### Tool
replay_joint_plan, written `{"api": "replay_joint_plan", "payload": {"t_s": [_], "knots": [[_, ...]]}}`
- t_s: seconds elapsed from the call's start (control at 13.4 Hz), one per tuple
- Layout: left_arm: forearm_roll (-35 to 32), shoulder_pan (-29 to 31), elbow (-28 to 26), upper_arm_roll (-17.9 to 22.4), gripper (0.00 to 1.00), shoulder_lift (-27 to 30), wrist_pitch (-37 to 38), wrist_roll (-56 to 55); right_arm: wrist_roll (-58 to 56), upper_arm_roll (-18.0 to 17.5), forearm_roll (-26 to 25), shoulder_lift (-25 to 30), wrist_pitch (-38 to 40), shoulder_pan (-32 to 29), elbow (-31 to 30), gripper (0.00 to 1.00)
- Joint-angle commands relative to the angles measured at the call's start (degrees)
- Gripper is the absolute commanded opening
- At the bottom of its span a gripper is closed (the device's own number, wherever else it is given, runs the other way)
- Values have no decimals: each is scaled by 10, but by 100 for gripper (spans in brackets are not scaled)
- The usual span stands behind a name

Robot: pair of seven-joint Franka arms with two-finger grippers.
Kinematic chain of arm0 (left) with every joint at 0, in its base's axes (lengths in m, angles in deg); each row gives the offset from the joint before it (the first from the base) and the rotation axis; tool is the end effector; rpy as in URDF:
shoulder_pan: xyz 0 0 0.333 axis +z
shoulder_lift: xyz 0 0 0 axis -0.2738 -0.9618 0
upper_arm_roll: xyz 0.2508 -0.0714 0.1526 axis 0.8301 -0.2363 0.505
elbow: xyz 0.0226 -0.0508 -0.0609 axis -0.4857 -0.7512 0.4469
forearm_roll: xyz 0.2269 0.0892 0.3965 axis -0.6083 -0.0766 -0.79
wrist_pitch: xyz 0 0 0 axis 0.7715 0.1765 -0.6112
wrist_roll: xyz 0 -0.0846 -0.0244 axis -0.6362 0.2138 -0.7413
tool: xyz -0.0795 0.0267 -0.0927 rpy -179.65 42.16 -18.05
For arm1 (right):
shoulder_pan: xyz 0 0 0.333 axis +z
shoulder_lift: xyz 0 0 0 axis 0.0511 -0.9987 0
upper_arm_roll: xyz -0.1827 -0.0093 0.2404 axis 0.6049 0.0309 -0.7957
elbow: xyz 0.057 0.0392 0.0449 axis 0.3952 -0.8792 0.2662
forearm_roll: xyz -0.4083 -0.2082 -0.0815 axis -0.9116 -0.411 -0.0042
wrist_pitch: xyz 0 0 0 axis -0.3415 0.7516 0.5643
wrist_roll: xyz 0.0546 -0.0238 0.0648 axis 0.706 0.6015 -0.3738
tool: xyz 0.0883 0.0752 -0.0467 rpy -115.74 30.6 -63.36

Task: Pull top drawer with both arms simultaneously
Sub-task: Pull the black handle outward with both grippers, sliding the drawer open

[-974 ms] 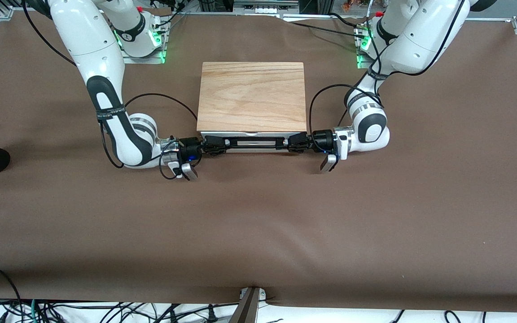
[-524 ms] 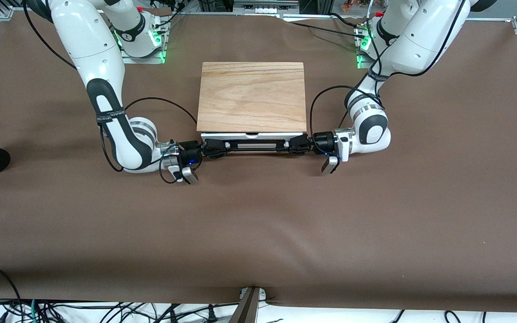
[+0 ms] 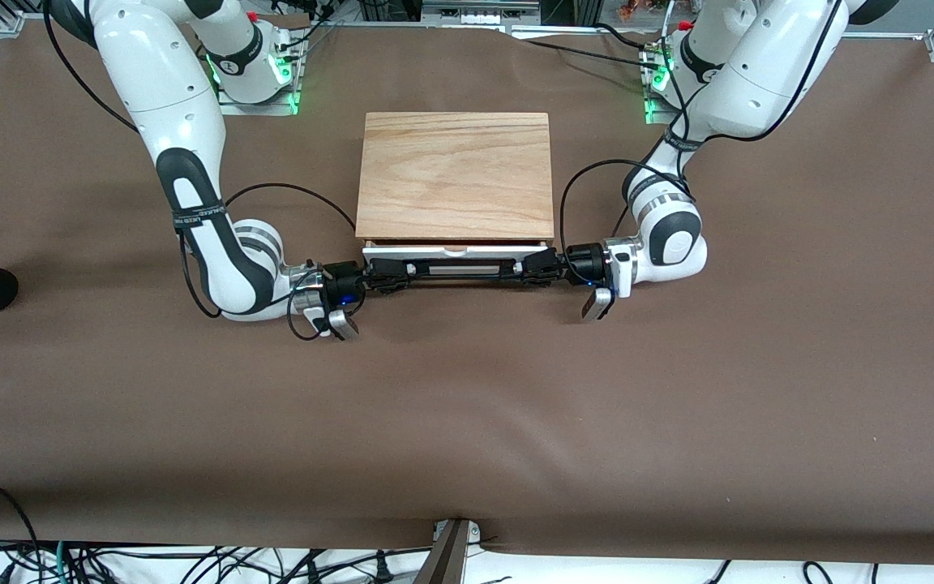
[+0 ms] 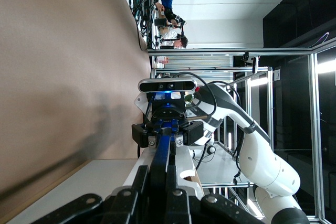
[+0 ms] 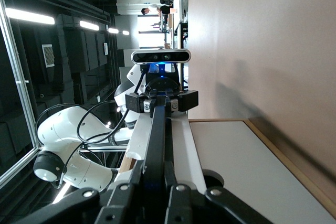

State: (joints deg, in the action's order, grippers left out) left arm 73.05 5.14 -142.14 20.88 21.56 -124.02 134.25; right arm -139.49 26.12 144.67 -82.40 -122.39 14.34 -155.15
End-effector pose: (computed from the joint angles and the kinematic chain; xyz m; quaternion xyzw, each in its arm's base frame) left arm 0.5528 -0.3119 0.0761 0.7040 0.0406 0.0561 0.7068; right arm 0.6074 0.3100 0.0887 -0.7133 -0.0588 0.0675 0.6951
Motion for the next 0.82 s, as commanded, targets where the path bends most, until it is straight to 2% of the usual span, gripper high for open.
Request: {"api": "replay_joint_plan", "payload": {"t_s": [0.0, 0.75], "knots": [[1, -6, -1, 8, 0, -1, 18, 1, 44, 0, 30, -20, 13, -44, 69, 1], [-9, -7, 53, 29, 0, -29, 18, -37, 78, 0, 32, -58, 13, -61, 129, 0]]}}
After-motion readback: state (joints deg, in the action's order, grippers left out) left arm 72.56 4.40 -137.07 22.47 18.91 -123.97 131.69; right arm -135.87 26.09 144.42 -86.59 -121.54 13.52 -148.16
